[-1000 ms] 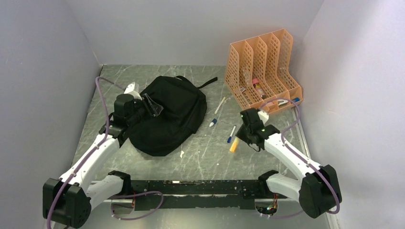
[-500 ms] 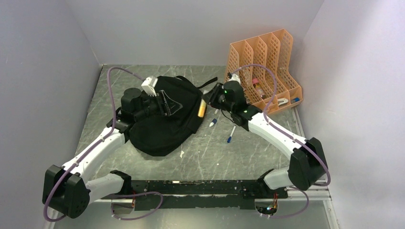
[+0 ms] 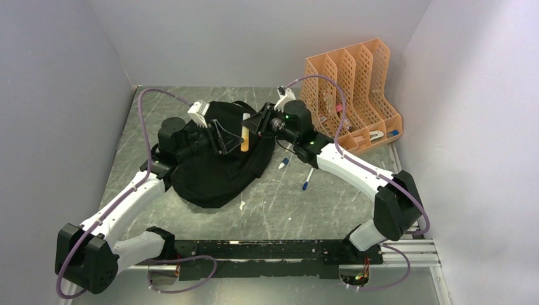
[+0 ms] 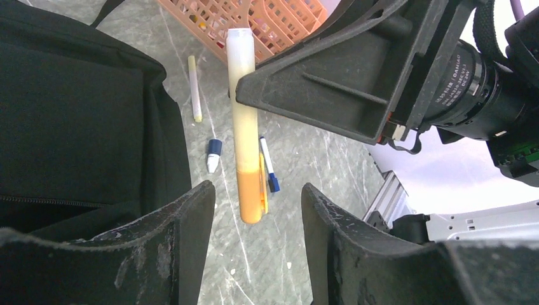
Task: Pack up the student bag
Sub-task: Pick up the stationery from the center of the board, then place the stationery in the student bag.
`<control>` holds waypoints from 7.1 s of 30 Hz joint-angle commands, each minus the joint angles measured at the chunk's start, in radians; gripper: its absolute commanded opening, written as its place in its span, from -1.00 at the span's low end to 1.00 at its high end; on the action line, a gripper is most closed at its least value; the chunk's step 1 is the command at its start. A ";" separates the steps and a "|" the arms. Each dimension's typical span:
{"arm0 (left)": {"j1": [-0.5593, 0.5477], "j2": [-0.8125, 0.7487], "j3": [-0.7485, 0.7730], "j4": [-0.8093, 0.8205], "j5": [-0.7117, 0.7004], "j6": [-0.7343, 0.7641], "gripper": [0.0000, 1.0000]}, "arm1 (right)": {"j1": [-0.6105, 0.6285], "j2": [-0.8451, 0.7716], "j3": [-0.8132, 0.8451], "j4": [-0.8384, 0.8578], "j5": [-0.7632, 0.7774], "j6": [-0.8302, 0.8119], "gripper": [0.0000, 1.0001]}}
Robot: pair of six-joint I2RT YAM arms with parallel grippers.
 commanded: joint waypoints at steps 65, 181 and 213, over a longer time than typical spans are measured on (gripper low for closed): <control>-0.006 -0.007 0.094 -0.398 -0.546 0.031 -0.90 | 0.054 -0.026 -0.011 0.060 -0.014 -0.286 -0.05; 0.095 0.376 0.038 0.037 -0.360 -0.373 -0.90 | 0.178 0.314 0.214 0.189 0.235 -0.612 -1.00; 0.032 0.307 -0.080 0.049 -0.247 -0.349 -0.90 | 0.133 0.302 0.174 0.228 0.196 -0.515 -1.00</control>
